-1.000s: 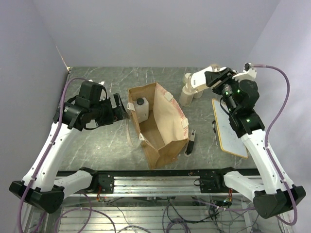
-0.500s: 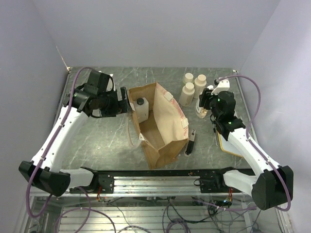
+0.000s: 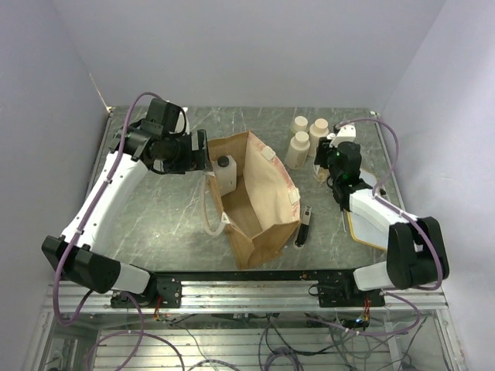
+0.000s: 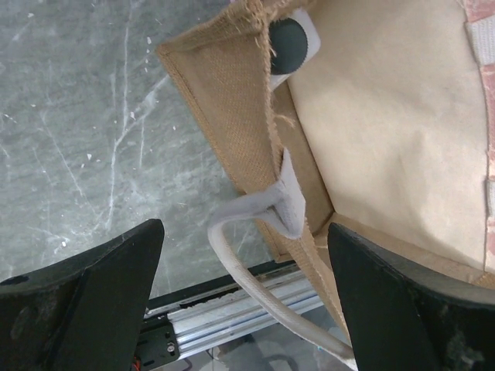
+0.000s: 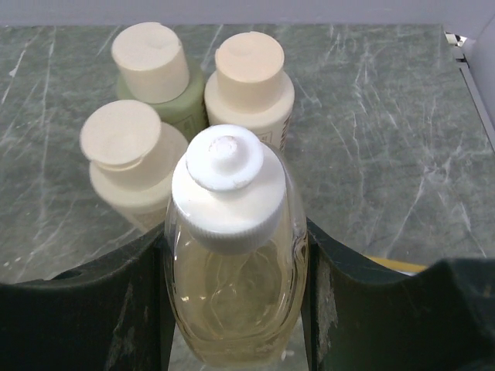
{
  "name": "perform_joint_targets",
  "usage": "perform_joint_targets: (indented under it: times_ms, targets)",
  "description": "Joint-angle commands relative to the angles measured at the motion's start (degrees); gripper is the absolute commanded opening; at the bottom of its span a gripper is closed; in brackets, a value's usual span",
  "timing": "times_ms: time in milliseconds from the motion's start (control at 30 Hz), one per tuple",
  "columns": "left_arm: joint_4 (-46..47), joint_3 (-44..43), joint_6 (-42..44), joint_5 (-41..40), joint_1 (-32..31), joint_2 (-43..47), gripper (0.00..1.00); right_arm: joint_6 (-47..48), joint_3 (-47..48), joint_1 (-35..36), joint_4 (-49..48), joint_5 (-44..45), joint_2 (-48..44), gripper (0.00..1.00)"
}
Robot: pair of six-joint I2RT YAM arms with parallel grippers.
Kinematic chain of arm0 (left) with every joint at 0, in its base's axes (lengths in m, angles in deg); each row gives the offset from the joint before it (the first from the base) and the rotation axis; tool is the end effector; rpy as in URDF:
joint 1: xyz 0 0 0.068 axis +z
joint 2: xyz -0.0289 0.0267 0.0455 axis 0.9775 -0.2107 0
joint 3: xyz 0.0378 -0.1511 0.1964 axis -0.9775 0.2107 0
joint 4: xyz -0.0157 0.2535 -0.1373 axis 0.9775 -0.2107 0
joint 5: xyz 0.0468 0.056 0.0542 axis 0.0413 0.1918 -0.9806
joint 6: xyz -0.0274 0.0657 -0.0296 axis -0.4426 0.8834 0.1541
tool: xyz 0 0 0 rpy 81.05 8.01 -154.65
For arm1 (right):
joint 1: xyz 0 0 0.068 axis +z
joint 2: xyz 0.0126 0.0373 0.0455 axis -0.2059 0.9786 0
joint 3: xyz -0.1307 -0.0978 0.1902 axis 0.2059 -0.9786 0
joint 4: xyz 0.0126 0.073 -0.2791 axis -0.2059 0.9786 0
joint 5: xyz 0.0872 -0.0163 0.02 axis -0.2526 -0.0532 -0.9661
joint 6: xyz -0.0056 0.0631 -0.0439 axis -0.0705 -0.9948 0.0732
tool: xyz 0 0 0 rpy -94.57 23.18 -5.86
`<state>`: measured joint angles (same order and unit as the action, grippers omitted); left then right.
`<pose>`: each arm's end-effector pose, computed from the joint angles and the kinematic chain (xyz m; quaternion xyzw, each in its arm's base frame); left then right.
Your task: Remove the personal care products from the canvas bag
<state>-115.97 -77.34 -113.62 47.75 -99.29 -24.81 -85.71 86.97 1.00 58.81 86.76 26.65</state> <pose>0.2924 -0.1266 0.3514 0.0005 0.9430 -0.1989 0.2668 0.3573 0.0664 0.2034 0.0147 0.7830 0.0041 0.6219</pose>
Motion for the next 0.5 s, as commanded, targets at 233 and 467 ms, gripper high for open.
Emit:
perform_joint_targets:
  times_ms: [233, 467]
  targets:
    - [-1.28, -5.93, 4.25, -3.57, 2.76, -5.08, 0.98, 1.94, 4.55, -5.51, -24.6, -14.77, 11.02, 0.0]
    - [-2.26, -8.43, 5.31, -4.19, 3.78, -7.39, 0.98, 3.6, 6.53, -5.68, -27.99, -12.48, 17.35, 0.0]
